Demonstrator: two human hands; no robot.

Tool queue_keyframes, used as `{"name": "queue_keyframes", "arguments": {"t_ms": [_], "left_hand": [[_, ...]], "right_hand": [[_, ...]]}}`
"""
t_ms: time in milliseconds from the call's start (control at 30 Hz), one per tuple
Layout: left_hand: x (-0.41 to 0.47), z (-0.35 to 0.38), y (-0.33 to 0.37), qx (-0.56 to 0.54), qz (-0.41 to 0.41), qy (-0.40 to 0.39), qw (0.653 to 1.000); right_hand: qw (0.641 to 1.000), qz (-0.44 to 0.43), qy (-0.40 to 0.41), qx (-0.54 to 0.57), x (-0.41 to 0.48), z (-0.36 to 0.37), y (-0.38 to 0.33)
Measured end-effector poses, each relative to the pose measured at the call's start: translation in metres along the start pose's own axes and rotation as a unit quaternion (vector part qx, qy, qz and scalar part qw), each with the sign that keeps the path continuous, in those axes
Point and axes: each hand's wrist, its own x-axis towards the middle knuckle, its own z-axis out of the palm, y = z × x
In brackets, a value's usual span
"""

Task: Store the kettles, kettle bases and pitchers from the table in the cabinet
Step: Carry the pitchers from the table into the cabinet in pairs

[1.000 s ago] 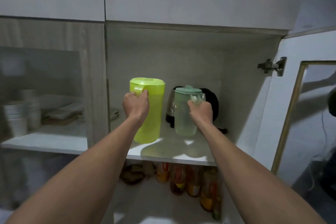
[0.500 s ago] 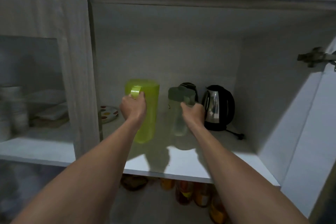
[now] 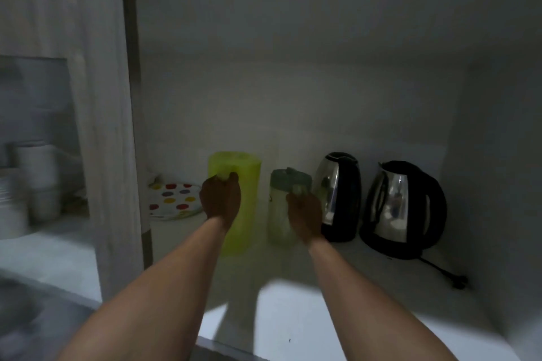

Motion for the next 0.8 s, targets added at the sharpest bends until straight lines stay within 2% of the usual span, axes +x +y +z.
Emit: {"name": "queue_keyframes", "arguments": {"t_ms": [367,667,800], "left_hand": [[0.046,0.043,-0.013,-0.024,-0.032,-0.037,0.999],[0.063,0.06,-0.017,-0.003,-0.042,-0.053,0.998],[0.063,0.058,-0.016,0.058,-0.057,-0.084,0.993]], "right_hand": [[0.998,0.015,-0.016,0.053,0.044,0.04,0.022],[0.998,0.048,-0.03,0.023,0.065,0.041,0.025],[0.996,0.067,-0.051,-0.019,0.062,0.035,0.018]]}}
